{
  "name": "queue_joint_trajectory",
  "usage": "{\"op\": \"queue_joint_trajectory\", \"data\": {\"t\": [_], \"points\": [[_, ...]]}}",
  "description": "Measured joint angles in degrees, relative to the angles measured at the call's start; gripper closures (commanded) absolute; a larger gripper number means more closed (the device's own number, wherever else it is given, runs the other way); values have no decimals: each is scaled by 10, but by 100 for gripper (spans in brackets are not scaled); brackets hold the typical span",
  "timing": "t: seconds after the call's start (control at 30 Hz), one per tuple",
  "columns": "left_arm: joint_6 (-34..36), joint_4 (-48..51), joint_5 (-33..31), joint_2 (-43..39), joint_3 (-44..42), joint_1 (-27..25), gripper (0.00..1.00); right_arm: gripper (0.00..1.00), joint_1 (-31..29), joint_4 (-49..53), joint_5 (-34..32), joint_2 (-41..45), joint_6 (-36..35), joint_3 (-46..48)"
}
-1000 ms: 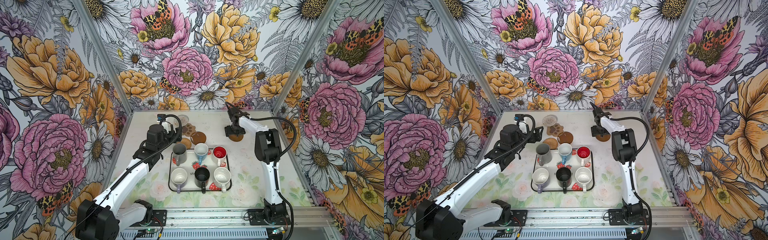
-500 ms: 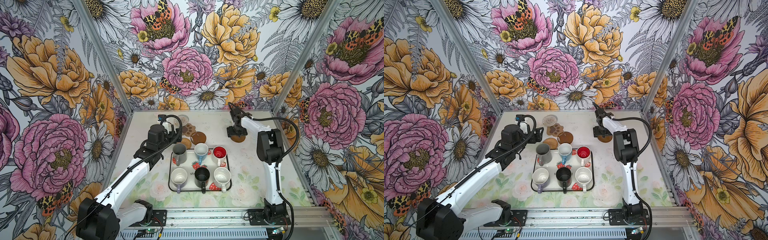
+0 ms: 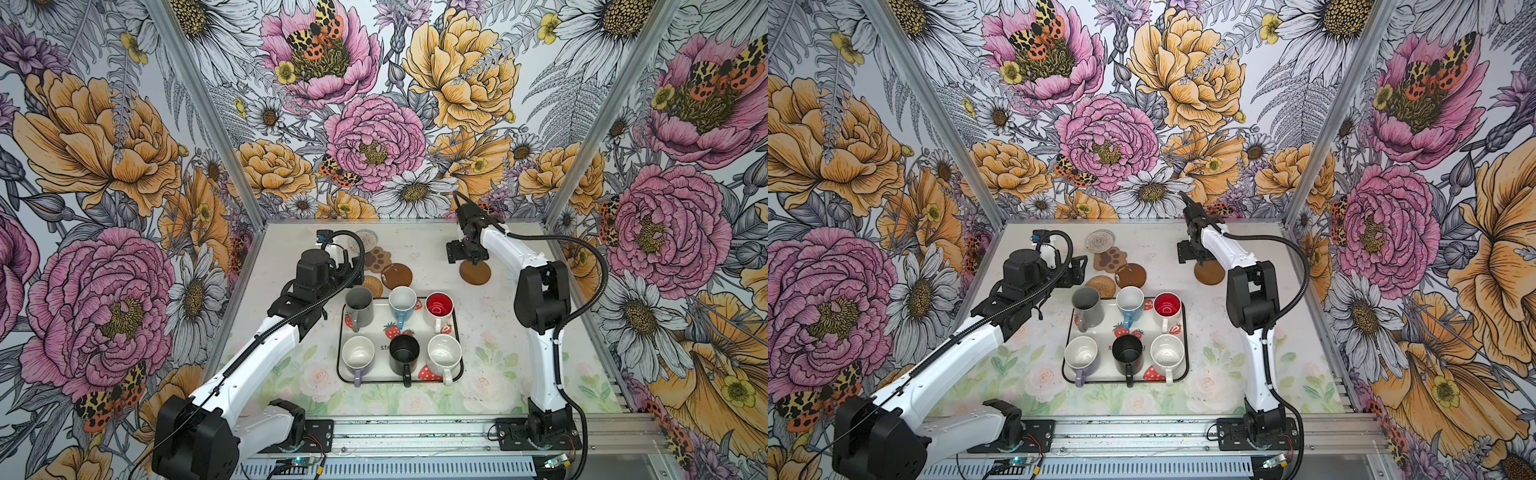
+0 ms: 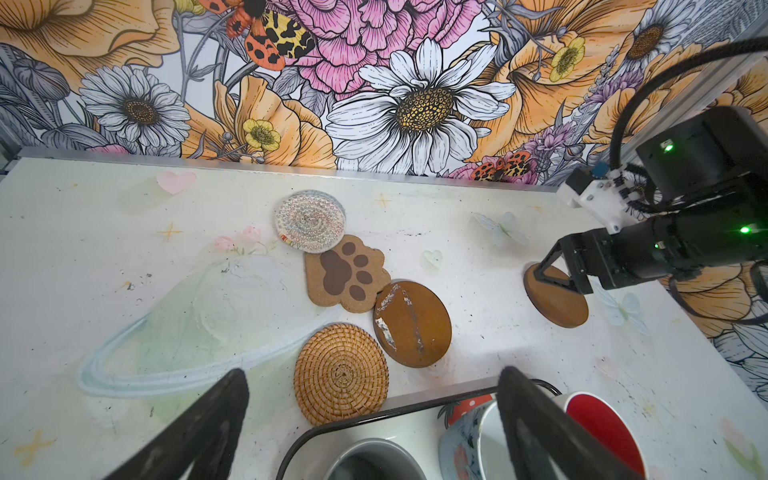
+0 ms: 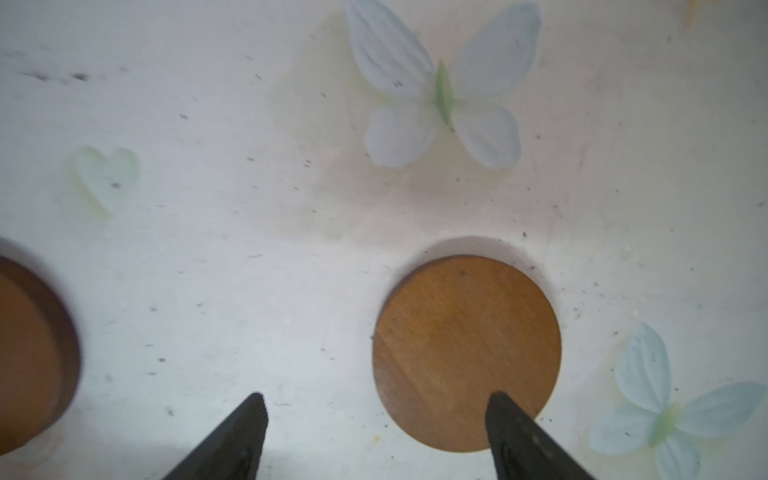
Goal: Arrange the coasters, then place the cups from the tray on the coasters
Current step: 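Lower the plain coaster onto the table and open the right gripper, then move the right gripper to the scratched brown coaster and grasp it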
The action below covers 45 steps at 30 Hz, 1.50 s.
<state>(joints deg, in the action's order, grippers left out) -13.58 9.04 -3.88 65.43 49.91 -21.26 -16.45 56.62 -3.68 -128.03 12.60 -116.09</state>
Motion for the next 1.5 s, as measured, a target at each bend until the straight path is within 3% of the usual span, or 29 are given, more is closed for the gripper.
{"op": "queue_joint_trajectory", "data": {"t": [0.2, 0.43, 1.5], "points": [[0, 0, -2, 0, 0, 0, 6, 14, -74, 13, 30, -21, -2, -98], [0, 2, -12, -1, 0, 0, 5, 13, -139, 40, 42, -103, -12, -206], [3, 2, -20, -6, -11, 0, 5, 8, -223, 74, 38, -229, -31, -295]]}}
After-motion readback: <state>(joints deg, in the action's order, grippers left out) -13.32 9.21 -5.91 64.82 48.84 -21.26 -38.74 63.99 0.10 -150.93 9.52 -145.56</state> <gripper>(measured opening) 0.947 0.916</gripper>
